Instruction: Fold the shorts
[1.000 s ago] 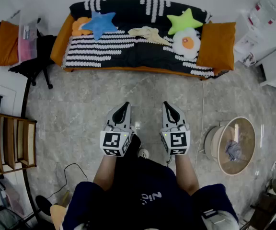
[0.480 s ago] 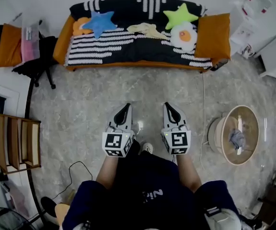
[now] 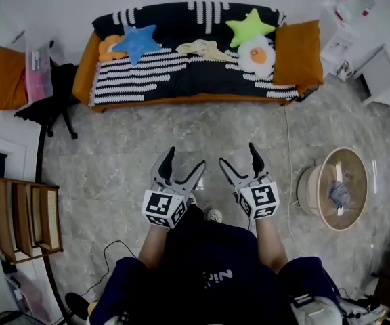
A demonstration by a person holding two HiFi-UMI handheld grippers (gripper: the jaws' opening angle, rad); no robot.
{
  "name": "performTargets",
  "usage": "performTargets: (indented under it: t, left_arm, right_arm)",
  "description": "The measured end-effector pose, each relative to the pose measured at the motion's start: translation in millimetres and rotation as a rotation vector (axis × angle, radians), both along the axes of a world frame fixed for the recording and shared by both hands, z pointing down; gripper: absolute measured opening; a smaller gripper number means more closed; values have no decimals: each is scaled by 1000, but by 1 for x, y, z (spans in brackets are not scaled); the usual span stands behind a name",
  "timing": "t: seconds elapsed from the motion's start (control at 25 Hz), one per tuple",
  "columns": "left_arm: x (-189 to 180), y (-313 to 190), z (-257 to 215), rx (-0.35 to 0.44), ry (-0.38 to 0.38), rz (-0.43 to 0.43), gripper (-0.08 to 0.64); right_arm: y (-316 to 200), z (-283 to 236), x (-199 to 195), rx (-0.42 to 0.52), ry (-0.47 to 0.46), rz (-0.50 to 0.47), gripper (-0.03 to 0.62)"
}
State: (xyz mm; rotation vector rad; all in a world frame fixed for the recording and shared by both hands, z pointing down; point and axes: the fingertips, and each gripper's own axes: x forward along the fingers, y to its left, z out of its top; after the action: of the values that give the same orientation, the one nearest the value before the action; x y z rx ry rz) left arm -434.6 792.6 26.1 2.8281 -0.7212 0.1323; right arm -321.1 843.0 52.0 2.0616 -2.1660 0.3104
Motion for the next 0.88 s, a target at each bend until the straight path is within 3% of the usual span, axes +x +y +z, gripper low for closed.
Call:
performTargets:
  t: [0.28, 0.52, 0.88]
  left_arm:
    - [-9, -33, 2, 17, 9, 42, 370]
    - [-17, -54, -5, 6, 70, 69, 368]
    - [-10, -89, 3, 41, 7, 42, 368]
  right_arm:
    - [-21, -5, -10, 2, 89, 81, 392]
    - [-28, -9, -15, 38, 47, 140, 359]
    - [-66, 9, -13, -13, 73, 61, 356]
